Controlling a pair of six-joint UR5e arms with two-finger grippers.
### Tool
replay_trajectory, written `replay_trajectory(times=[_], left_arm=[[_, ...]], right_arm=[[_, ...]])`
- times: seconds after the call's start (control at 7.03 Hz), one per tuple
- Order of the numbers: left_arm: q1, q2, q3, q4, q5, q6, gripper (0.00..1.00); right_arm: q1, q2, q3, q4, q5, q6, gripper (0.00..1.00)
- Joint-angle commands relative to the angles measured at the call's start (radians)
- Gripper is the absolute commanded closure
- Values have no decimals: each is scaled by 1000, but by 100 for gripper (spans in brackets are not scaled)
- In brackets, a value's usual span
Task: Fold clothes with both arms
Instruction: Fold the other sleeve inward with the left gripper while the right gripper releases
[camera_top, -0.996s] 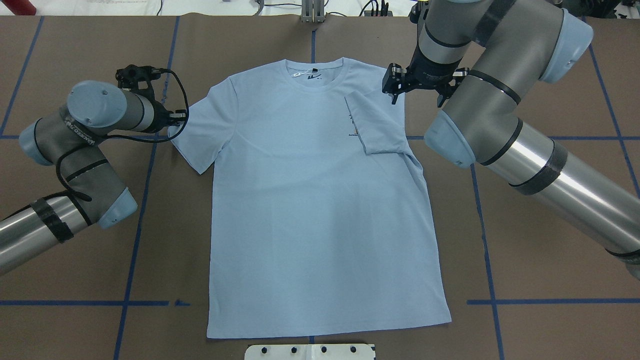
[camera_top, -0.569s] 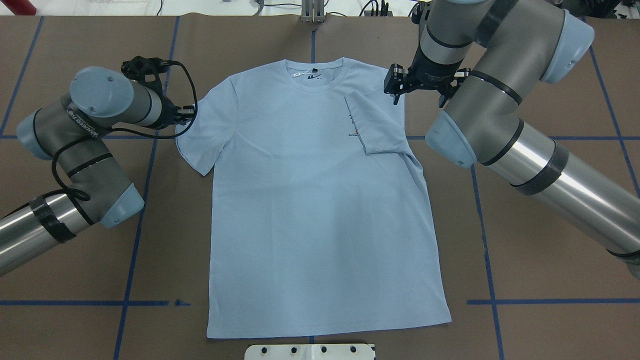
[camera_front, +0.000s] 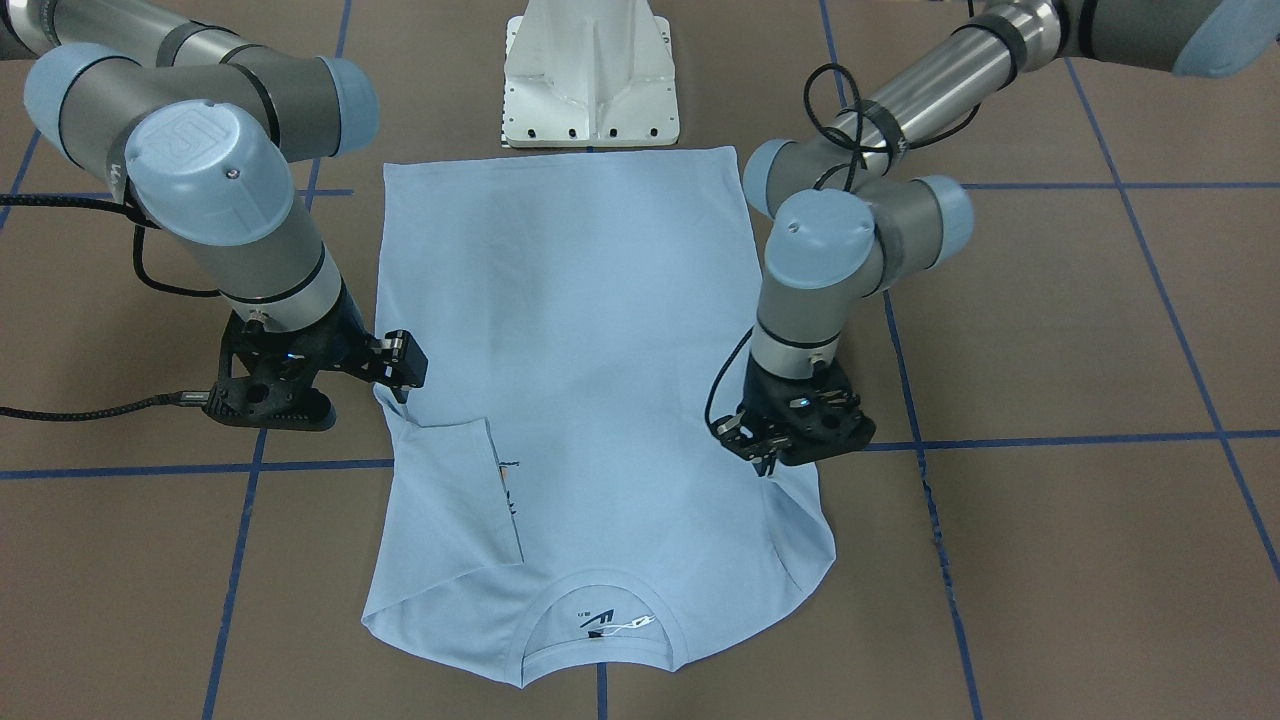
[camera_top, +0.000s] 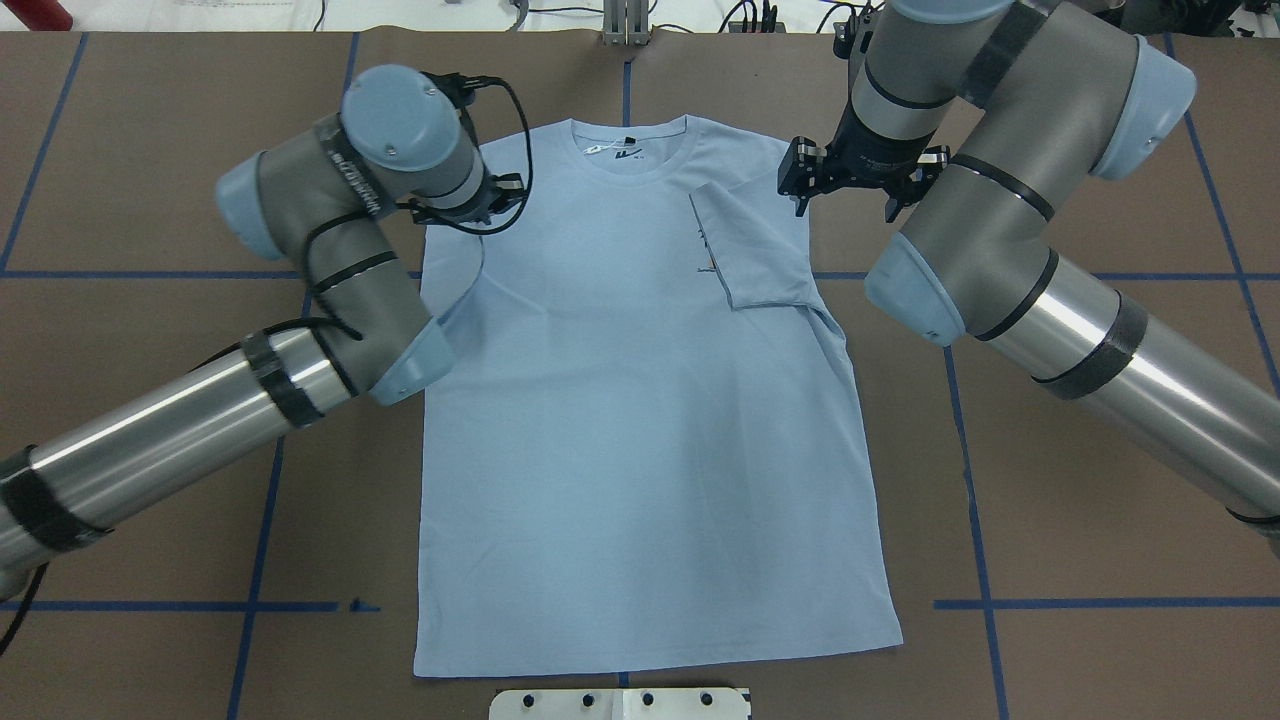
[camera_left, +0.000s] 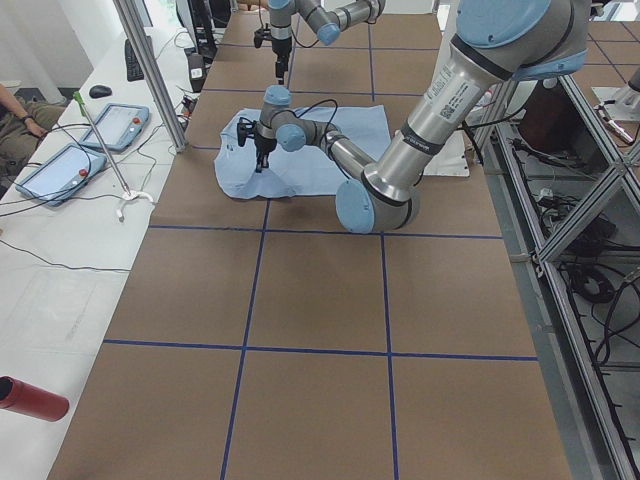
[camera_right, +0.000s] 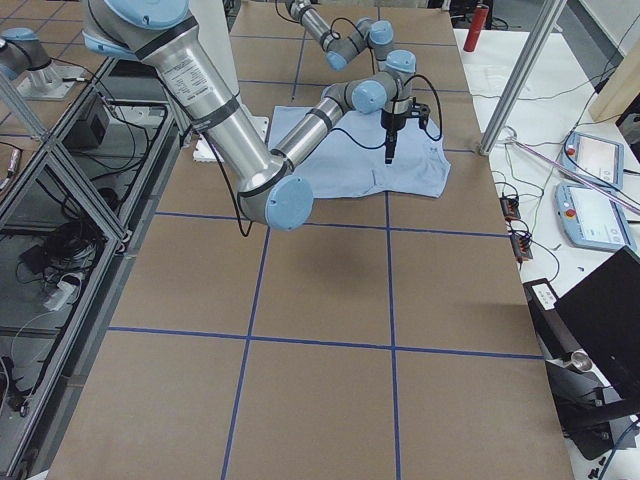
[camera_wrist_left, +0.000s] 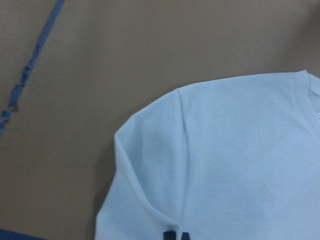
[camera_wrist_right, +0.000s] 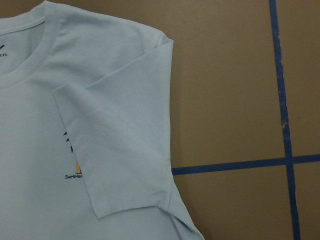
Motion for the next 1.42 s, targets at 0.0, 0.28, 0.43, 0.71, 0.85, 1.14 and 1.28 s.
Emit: replay_trajectory(times=[0.0,0.28,0.43,0.71,0.85,1.14,1.28], left_arm=[[15,-159,279,-176,38,-15,100],[19,-127,258,-200,49,4,1],[18,-120,208,-205,51,5,0],[15,-91,120,-185,38,8,0],[15,0,-6,-144,-32,55,0],[12,184,-308,11,-48,157,0],[13,238,-443,116,-51,210,0]], right_arm=[[-1,-33,-4,72,1,3,0],[-1,-36,-10,73,1,3,0],[-1,-38,-13,73,0,3,0],[-4,-39,-9,74,1,9,0],[-34,-56,37,74,1,70,0],[-122,-216,155,223,-22,186,0],[-190,-330,221,356,-89,284,0]])
